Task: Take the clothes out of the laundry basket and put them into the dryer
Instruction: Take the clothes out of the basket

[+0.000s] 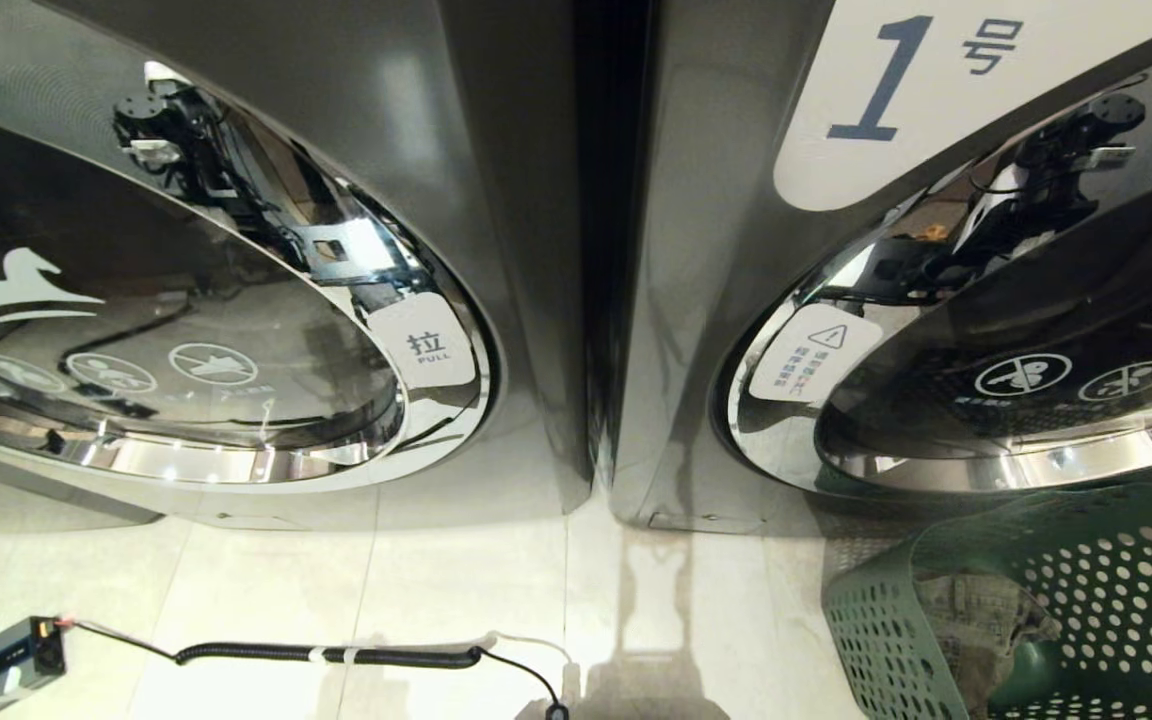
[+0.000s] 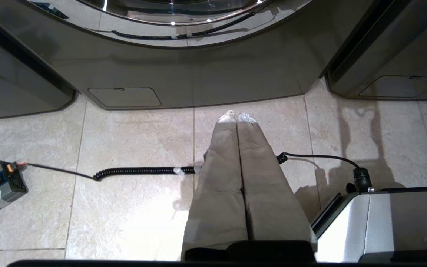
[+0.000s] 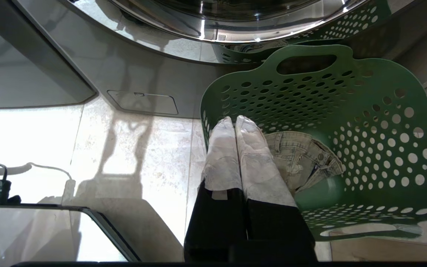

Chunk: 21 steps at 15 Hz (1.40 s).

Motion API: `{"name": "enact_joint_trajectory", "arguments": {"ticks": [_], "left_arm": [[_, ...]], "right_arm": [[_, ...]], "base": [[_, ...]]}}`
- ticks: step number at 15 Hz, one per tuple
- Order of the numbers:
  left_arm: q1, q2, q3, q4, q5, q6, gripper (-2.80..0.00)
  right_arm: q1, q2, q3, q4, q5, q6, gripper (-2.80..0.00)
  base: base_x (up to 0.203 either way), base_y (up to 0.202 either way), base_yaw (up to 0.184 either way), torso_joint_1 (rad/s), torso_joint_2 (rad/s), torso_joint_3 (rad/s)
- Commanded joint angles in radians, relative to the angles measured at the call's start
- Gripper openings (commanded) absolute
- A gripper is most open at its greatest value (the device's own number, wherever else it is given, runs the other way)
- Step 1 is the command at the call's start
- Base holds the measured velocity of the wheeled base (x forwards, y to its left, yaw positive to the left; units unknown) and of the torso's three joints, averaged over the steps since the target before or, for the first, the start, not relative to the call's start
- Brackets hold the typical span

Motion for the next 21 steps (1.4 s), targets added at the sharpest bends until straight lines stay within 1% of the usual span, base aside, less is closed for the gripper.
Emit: {"name": "enact_joint_trajectory", "arguments": {"ticks": [1,3,21], "left_arm": [[0.001,-0.002,0.001,0.000,0.000,-0.003,-2.80],[0.001,-0.002,0.001,0.000,0.000,-0.001,-2.80],[0.001,-0.002,0.000,0.000,0.001,-0.001,-2.80]], "right_arm": [[0.000,0.000,0.000,0.000,0.000,0.002,-2.80],[0.000,0.000,0.000,0.000,0.000,0.015,-2.80],[0.000,0.000,0.000,0.000,0.000,0.015,-2.80]], "base": [[0.000,0.000,0.000,0.005,0.01,-0.041],[0.000,0.000,0.000,0.003,0.00,-0.039],[0.000,0.000,0.000,0.000,0.00,0.000]]}}
